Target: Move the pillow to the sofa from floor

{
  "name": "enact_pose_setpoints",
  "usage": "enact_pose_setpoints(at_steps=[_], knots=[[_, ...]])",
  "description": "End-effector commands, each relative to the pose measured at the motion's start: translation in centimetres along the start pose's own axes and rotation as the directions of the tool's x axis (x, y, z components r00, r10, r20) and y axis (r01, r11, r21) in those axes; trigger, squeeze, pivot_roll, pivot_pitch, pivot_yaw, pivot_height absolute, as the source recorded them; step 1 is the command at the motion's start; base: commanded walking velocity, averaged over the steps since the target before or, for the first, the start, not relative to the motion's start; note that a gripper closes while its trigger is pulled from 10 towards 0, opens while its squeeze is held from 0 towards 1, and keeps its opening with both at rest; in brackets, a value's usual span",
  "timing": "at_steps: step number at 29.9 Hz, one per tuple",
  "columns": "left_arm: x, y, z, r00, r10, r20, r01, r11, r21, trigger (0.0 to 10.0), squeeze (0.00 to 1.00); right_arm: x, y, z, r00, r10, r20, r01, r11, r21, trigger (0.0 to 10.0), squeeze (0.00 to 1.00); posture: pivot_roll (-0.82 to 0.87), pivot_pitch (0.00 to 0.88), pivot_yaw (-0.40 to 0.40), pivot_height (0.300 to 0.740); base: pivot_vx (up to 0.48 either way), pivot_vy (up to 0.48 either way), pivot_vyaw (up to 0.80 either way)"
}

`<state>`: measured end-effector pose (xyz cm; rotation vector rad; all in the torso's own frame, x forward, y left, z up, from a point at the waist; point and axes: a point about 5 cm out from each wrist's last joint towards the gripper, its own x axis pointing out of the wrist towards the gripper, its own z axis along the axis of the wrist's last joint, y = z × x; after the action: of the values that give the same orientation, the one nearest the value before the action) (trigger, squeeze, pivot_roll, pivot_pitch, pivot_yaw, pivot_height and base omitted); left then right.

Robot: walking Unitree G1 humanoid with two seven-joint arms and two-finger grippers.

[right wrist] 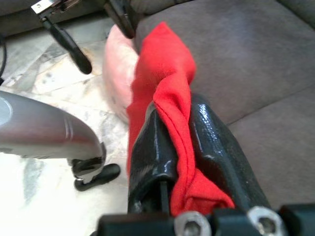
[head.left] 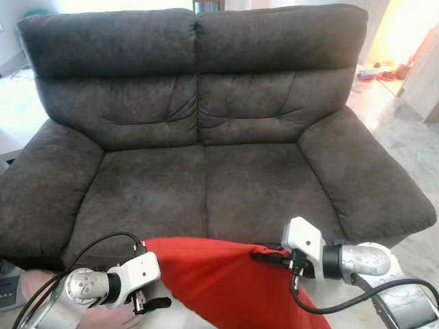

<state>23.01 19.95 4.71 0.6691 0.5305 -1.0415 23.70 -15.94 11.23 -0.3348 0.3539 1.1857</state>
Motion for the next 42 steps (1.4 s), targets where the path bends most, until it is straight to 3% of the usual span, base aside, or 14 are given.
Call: enact_pose_setpoints(at_steps=[1,9,16,23,30,42], knots=[[-0.3,0.3,-0.3,0.999,-0.002,-0.033,0.003,0.999,0.044,10.0,0.0,-0.3,0.4,2.6,0.994,0.044,0.097,-0.036,0.996,-0.083,10.0,0.0,0.09,0.001,-0.008,0.74,0.0,0.0,0.0],[-0.9,1.1,0.2,0.999,0.035,-0.01,-0.035,0.997,0.066,10.0,0.0,-0.9,1.2,1.6,0.994,0.104,0.023,-0.102,0.991,-0.085,10.0,0.0,0.09,0.0,-0.01,0.74,0.0,0.0,0.0],[-1.2,1.8,0.2,0.998,0.059,-0.007,-0.058,0.995,0.082,10.0,0.0,-0.8,1.4,1.8,0.992,0.126,0.026,-0.124,0.989,-0.086,10.0,0.0,0.08,0.0,-0.011,0.74,0.0,0.0,0.0],[-0.5,0.2,-1.0,0.998,-0.025,-0.066,0.031,0.996,0.087,10.0,0.0,-0.4,1.7,2.2,0.988,0.148,0.042,-0.144,0.984,-0.102,10.0,0.0,0.08,0.0,-0.011,0.74,0.0,0.0,0.0],[0.5,-1.1,-1.8,0.993,-0.091,-0.07,0.095,0.994,0.061,10.0,0.0,-0.1,1.8,2.9,0.985,0.156,0.069,-0.148,0.983,-0.113,10.0,0.0,0.08,0.0,-0.015,0.74,0.0,0.0,0.0],[1.0,-2.5,-2.2,0.979,-0.193,-0.068,0.194,0.981,0.018,10.0,0.0,-0.1,1.7,2.8,0.987,0.15,0.065,-0.142,0.983,-0.112,10.0,0.0,0.08,0.0,-0.02,0.74,0.0,0.0,0.0]])
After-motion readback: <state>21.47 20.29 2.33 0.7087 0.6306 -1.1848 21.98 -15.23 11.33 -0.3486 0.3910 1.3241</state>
